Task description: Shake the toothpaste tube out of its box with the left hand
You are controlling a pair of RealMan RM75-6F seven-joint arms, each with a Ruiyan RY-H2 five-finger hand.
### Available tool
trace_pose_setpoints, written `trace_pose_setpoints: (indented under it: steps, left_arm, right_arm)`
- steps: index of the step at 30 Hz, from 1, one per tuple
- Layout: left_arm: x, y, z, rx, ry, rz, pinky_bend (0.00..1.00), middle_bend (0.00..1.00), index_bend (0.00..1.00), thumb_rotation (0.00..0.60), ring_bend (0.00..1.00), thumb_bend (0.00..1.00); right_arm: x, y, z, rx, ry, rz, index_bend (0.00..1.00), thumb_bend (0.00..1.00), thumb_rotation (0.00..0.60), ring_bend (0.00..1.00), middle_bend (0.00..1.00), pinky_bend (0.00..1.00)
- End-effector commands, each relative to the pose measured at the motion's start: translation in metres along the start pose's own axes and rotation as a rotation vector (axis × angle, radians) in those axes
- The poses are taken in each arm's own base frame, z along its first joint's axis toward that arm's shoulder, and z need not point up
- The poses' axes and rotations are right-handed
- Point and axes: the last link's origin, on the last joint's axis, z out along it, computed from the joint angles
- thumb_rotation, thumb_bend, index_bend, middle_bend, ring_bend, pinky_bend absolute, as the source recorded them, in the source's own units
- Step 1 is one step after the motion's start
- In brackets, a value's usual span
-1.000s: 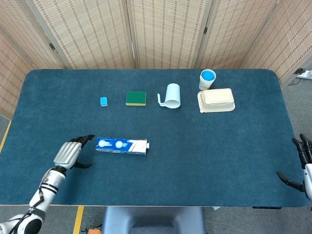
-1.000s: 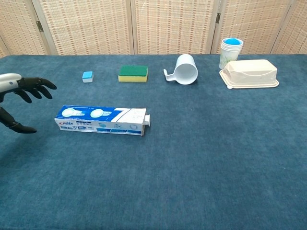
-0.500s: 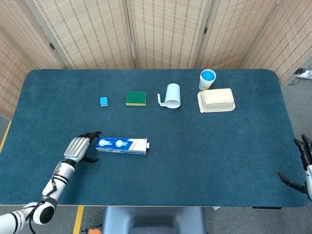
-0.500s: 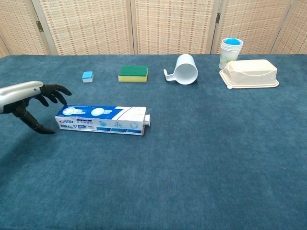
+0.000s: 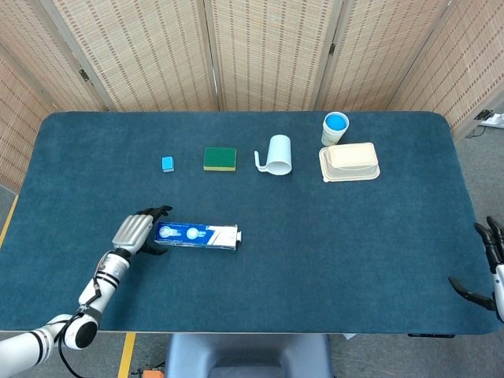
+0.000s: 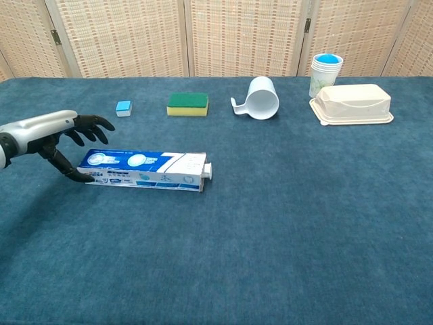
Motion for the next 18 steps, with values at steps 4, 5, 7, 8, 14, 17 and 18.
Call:
trace_pose_setpoints:
  steps: [4,5,7,8,14,17,18]
  left_arm:
    - [-0.0036,0.0021,0.0076,0.003,-0.012,-0.003,0.28,0.32,0.2,0.6,0.25,0.18]
    - [-0.0041,0.0015,0.0087,0.007,-0.014,-0.002,0.28,0.32,0.2,0.6,0.25,0.18]
    - [-0.0047,0.0001,0.0099,0.013,-0.015,-0.002,0.28,0.33,0.2,0.6,0.26,0.18]
    - [-0.0048,-0.0004,0.0103,0.016,-0.015,-0.004,0.28,0.33,0.2,0.6,0.26,0.18]
    - [-0.0052,-0.0039,0.0109,0.027,-0.012,-0.006,0.3,0.38,0.26,0.6,0.32,0.18]
    - [-0.005,-0.0057,0.0113,0.034,-0.01,-0.003,0.31,0.42,0.32,0.6,0.35,0.18]
    - [-0.0048,-0.0063,0.0114,0.035,-0.01,-0.001,0.32,0.43,0.34,0.6,0.36,0.18]
  right_arm:
    - [0.002,0.0015,-0.0021,0.0,0.008,0.005,0.0,0.22,0.6,0.0,0.0,0.0]
    - [0.0023,0.0021,-0.0022,-0.001,0.009,0.007,0.0,0.22,0.6,0.0,0.0,0.0]
    - [0.0024,0.0026,-0.0019,-0.001,0.008,0.008,0.0,0.22,0.6,0.0,0.0,0.0]
    - [0.0023,0.0026,-0.0019,0.0,0.007,0.008,0.0,0.22,0.6,0.0,0.0,0.0]
    - [0.0015,0.0013,-0.0023,0.004,0.003,0.007,0.0,0.22,0.6,0.0,0.0,0.0]
    - [0.0012,0.0008,-0.0027,0.007,0.002,0.007,0.0,0.22,0.6,0.0,0.0,0.0]
    - [0.0013,0.0008,-0.0028,0.008,0.003,0.007,0.0,0.22,0.6,0.0,0.0,0.0]
